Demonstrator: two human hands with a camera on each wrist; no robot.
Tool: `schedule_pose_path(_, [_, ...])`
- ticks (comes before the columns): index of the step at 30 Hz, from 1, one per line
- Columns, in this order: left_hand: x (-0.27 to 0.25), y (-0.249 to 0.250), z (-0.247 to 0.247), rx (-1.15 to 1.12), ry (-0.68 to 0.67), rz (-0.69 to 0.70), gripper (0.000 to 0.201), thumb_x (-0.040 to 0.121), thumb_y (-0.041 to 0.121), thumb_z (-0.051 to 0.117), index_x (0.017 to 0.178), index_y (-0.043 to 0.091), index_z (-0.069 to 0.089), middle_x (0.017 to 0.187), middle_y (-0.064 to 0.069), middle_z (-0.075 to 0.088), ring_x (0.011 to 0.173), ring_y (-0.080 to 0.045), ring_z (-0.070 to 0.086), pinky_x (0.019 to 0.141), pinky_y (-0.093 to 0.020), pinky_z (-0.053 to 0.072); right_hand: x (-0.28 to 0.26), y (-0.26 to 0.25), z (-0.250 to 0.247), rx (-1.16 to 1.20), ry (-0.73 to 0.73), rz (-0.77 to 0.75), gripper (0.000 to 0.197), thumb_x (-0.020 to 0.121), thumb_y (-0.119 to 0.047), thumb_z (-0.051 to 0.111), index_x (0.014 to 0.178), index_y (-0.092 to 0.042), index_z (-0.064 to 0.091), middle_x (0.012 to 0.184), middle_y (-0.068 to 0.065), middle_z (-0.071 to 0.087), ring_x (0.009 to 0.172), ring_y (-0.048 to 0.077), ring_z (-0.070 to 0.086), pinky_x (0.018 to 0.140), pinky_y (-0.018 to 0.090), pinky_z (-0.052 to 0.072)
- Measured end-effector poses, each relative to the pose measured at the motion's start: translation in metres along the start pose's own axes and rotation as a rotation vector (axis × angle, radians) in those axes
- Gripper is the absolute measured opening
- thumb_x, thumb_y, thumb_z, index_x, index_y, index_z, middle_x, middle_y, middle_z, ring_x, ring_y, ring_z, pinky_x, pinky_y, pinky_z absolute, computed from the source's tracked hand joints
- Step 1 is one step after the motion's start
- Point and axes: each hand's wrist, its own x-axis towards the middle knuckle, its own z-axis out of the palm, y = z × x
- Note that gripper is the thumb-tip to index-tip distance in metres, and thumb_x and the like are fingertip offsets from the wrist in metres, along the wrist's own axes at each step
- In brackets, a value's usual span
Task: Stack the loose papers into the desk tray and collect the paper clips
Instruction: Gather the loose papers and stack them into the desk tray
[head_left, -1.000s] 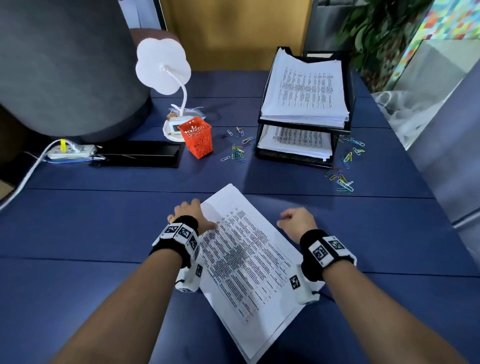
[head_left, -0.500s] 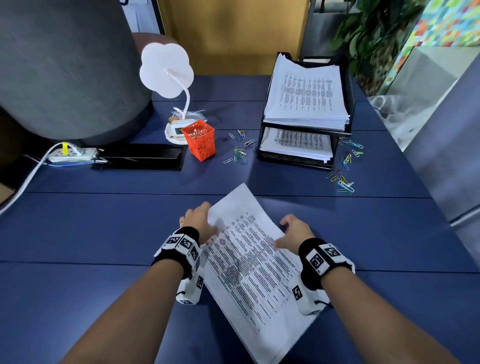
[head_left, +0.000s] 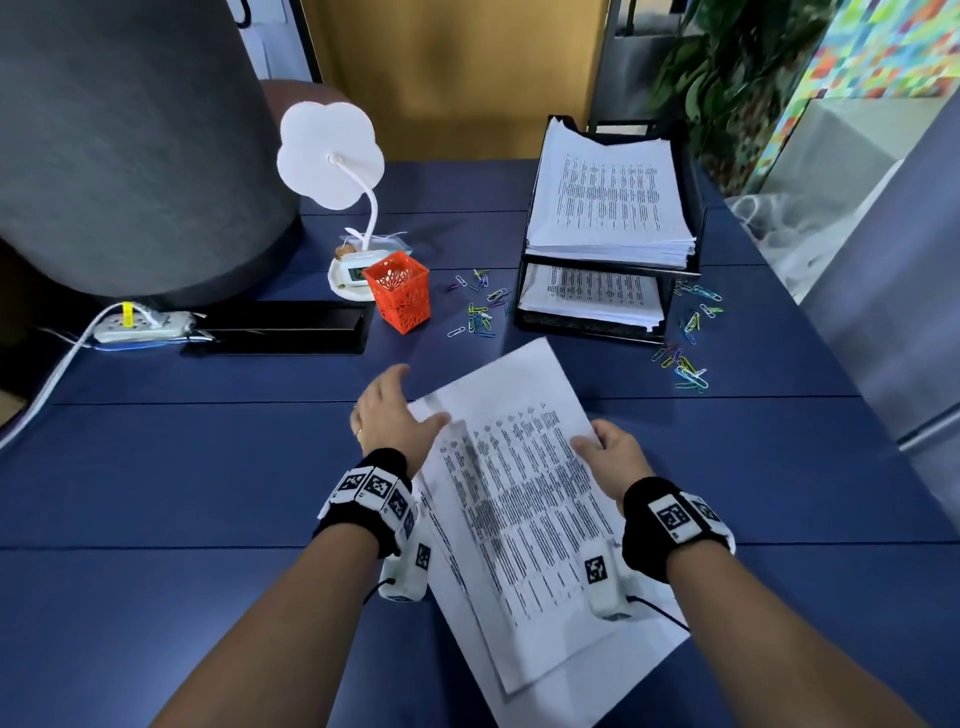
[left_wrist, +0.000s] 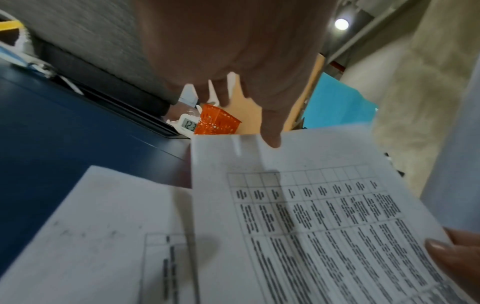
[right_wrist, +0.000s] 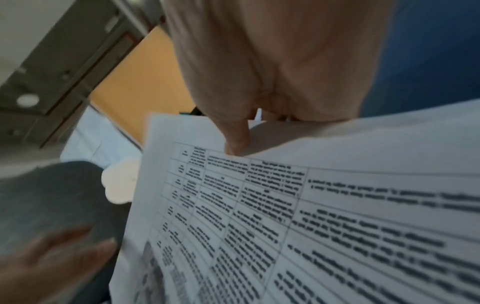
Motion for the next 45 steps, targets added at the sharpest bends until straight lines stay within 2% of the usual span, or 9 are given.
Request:
schedule_pose_path(3, [-0.001, 0.001, -0.006, -0.303, -0.061, -0.148, 0.099, 0.073, 0.035, 0.079, 0.148, 0.016, 0.017, 0.147, -0.007, 0.033, 0.131, -0.024, 0.039, 0.106, -0.039, 0.033, -0.004, -0.018, -0.006, 0.217, 0.009, -0.039, 0.011, 0.095, -0.009, 0.052, 0.095, -0.015, 0.06, 0.103, 0.008, 0.068, 0.092, 0.022, 0.062, 0.086, 0.038, 0.05])
schedule_pose_path(5, [-0.003, 0.008, -0.008, -0.549, -0.19, -0.224, 0.093, 0.081, 0.028, 0.074, 0.149, 0.013, 0.013, 0.132, -0.003, 0.04, 0.097, -0.012, 0.057, 0.082, -0.026, 0.044, -0.007, -0.035, -0.009, 0.337, 0.011, -0.087, 0.013, 0.097, -0.007, 0.049, 0.104, -0.012, 0.059, 0.101, 0.003, 0.067, 0.091, 0.016, 0.062, 0.081, 0.027, 0.05])
schedule_pose_path(9, [0.005, 0.02, -0.007, -0.692, -0.188, -0.155, 0.031, 0.088, 0.015, 0.065, 0.116, 0.007, 0.052, 0.101, -0.006, 0.06, 0.077, -0.013, 0.056, 0.052, -0.009, 0.046, -0.009, -0.067, -0.013, 0.447, 0.068, -0.205, 0.013, 0.098, -0.007, 0.046, 0.099, -0.016, 0.056, 0.097, -0.005, 0.065, 0.086, 0.002, 0.059, 0.075, 0.017, 0.044])
schedule_pose_path(14, [0.021, 0.038, -0.022, -0.837, 0.054, 0.001, 0.014, 0.09, 0.01, 0.061, 0.083, 0.021, 0.056, 0.081, 0.004, 0.064, 0.072, -0.008, 0.057, 0.07, -0.023, 0.046, -0.009, -0.097, -0.013, 0.498, 0.202, -0.42, 0.021, 0.097, -0.004, 0.048, 0.087, -0.022, 0.051, 0.089, -0.006, 0.062, 0.071, -0.006, 0.054, 0.074, 0.013, 0.046])
schedule_pose_path(18, [0.024, 0.042, -0.021, -0.911, -0.006, 0.063, 0.019, 0.09, 0.01, 0.061, 0.096, 0.027, 0.056, 0.098, 0.001, 0.067, 0.091, -0.014, 0.062, 0.085, -0.029, 0.05, -0.007, -0.1, -0.007, 0.521, 0.2, -0.477, 0.022, 0.094, 0.001, 0.05, 0.095, -0.02, 0.053, 0.093, -0.004, 0.064, 0.082, -0.001, 0.061, 0.081, 0.018, 0.049])
schedule_pose_path(22, [0.018, 0.041, -0.013, -0.912, -0.048, 0.002, 0.032, 0.086, 0.01, 0.067, 0.115, 0.014, 0.054, 0.104, -0.001, 0.066, 0.096, -0.016, 0.063, 0.089, -0.03, 0.05, -0.001, -0.084, -0.002, 0.471, 0.194, -0.399, 0.026, 0.092, 0.004, 0.051, 0.106, -0.017, 0.053, 0.098, -0.003, 0.066, 0.091, 0.009, 0.063, 0.087, 0.024, 0.049])
schedule_pose_path(27, [0.022, 0.046, -0.011, -0.877, -0.029, -0.039, 0.016, 0.089, 0.014, 0.064, 0.078, 0.017, 0.053, 0.072, 0.0, 0.054, 0.067, -0.013, 0.05, 0.07, -0.028, 0.045, 0.01, -0.059, 0.0, 0.343, 0.143, -0.269, 0.025, 0.091, 0.003, 0.052, 0.101, -0.02, 0.056, 0.096, -0.004, 0.067, 0.092, 0.012, 0.063, 0.093, 0.03, 0.049])
schedule_pose_path(37, [0.03, 0.036, 0.01, -0.657, -0.158, -0.132, 0.015, 0.084, 0.021, 0.069, 0.097, 0.018, 0.061, 0.1, -0.007, 0.07, 0.097, -0.026, 0.066, 0.092, -0.046, 0.051, 0.012, -0.026, -0.011, 0.244, 0.205, -0.113, 0.029, 0.098, -0.006, 0.043, 0.072, -0.017, 0.052, 0.066, -0.004, 0.048, 0.058, 0.007, 0.039, 0.055, 0.017, 0.037])
schedule_pose_path(45, [0.013, 0.033, 0.042, -0.452, -0.282, -0.238, 0.04, 0.087, 0.03, 0.066, 0.108, -0.001, 0.052, 0.103, -0.017, 0.061, 0.103, -0.032, 0.058, 0.095, -0.04, 0.047, 0.014, 0.013, -0.015, 0.181, 0.189, 0.096, 0.019, 0.095, -0.002, 0.045, 0.093, -0.001, 0.064, 0.085, 0.008, 0.06, 0.078, 0.018, 0.051, 0.074, 0.026, 0.042])
